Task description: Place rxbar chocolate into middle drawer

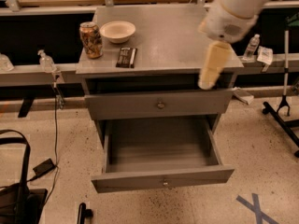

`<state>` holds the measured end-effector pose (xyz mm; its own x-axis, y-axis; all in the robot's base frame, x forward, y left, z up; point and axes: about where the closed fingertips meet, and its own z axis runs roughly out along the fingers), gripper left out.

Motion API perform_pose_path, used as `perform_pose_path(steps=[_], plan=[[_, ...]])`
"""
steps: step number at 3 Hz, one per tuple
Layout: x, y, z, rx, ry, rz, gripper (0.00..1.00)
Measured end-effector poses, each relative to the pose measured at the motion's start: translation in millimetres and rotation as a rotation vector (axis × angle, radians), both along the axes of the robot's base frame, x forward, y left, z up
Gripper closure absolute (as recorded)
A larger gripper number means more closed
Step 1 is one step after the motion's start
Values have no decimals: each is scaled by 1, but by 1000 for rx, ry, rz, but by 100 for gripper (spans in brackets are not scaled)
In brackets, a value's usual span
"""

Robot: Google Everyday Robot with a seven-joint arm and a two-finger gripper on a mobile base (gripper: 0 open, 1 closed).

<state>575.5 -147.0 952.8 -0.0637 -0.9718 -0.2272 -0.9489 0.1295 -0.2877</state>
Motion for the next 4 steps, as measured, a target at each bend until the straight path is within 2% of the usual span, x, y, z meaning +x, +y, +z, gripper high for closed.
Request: perform_pose_path(steps=[1,2,3,4], plan=[[72,65,-14,79,-19,69,0],[118,119,-21,192,-54,63,0],[120,120,-22,198,-53,66,0],[147,136,-50,315,-39,120,0]])
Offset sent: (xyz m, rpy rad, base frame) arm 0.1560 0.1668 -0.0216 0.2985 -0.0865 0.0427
